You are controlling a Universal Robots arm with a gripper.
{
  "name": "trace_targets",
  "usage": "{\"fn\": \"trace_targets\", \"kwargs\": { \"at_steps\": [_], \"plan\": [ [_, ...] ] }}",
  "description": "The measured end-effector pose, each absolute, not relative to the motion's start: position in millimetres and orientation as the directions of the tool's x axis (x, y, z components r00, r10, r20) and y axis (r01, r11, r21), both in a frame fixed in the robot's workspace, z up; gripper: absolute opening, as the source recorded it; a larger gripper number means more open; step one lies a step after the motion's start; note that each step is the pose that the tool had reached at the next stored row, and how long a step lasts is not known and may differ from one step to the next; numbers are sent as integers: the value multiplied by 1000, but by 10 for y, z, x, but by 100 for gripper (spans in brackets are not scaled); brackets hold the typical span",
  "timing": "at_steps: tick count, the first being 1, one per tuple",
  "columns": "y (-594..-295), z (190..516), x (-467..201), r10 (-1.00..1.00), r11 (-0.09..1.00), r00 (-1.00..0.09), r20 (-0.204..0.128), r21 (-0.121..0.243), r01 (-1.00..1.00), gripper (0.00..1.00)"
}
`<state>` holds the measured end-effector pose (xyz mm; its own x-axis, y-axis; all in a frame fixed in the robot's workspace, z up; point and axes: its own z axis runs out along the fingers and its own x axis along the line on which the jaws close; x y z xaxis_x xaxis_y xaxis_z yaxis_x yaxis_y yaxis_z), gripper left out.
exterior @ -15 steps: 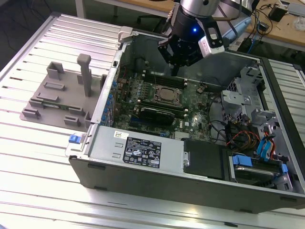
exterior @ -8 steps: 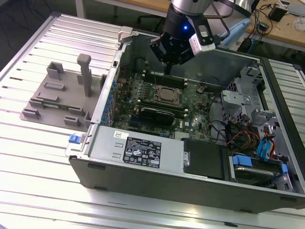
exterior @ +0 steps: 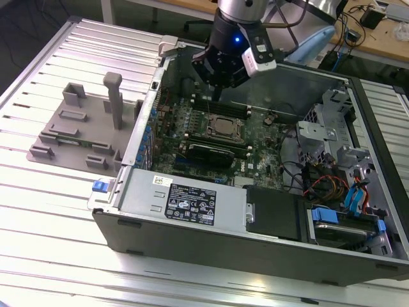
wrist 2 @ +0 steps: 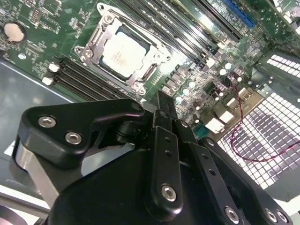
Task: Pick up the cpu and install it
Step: 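Install the first cpu locking lever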
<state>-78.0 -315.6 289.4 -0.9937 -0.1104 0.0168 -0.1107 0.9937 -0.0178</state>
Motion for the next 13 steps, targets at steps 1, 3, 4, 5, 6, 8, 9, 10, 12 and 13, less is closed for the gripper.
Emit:
{"fn": "trace_targets", "kwargs": {
  "at_steps": [1, 3, 4, 5, 6, 8, 9, 10, 12, 13],
  "plan": [
    [-3155, 2887, -795, -110, 994, -994, 17, -18, -111, 11],
    [-3153, 2872, -834, -111, 994, -994, 17, -18, -111, 11],
    [-3153, 2864, -860, -111, 994, -994, 17, -18, -111, 11],
    [-3152, 2859, -878, -111, 994, -994, 17, -18, -111, 11],
    [-3151, 2854, -897, -110, 994, -994, 17, -18, -111, 11],
    [-3149, 2842, -930, -110, 994, -994, 17, -18, -111, 11],
    [-3149, 2834, -952, -110, 994, -994, 17, -18, -111, 11],
    [-3149, 2830, -967, -111, 994, -994, 17, -18, -111, 11],
    [-3149, 2828, -973, -110, 994, -994, 17, -16, -111, 11],
    [-3149, 2828, -974, -110, 994, -994, 17, -16, -111, 11]
  ]
}}
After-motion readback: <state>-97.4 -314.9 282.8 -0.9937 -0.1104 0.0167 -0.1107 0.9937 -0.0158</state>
